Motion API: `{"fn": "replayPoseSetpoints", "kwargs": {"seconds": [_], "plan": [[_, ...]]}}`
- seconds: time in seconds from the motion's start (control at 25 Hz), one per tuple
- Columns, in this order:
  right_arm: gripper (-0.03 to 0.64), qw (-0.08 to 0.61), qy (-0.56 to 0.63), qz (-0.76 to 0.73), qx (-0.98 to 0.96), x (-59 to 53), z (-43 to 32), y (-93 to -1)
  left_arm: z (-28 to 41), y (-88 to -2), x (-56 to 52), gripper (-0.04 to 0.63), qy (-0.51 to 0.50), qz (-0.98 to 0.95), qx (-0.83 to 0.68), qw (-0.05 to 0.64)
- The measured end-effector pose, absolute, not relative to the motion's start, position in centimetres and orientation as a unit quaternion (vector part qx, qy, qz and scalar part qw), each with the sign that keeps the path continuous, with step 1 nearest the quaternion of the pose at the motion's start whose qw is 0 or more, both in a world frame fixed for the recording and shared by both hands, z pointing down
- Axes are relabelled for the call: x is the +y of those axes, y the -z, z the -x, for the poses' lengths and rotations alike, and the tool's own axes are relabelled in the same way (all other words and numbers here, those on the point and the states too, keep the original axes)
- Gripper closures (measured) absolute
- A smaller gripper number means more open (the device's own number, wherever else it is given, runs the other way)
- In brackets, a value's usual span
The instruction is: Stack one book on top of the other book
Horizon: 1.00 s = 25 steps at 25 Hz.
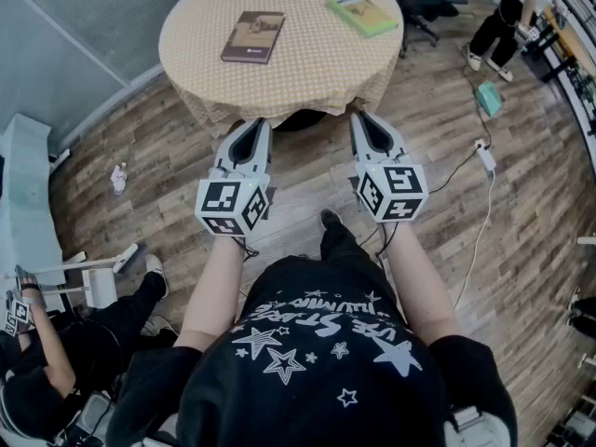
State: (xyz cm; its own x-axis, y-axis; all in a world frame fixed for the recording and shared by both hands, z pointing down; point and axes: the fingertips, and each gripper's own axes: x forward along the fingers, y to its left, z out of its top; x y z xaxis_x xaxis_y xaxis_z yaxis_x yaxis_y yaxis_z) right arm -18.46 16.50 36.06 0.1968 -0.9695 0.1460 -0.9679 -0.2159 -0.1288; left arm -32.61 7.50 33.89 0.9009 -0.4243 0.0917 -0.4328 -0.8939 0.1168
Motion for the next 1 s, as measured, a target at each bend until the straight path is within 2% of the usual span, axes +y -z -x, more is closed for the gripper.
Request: {"fn": "replayPoseSetpoints", "kwargs": {"seconds": [0.76, 1.0], "plan": [[0.574, 0.005, 0.105, 0.768, 0.632, 15.4, 18.1, -36.3, 31.8, -34.1, 6.8, 0.578, -0.035, -0.972, -0.222, 0.069], [0.574, 0.032, 0.099, 0.748, 0.655, 14.8, 18.2, -36.1, 30.9, -35.1, 6.7, 0.578, -0.044, -0.971, -0.221, 0.074]]}}
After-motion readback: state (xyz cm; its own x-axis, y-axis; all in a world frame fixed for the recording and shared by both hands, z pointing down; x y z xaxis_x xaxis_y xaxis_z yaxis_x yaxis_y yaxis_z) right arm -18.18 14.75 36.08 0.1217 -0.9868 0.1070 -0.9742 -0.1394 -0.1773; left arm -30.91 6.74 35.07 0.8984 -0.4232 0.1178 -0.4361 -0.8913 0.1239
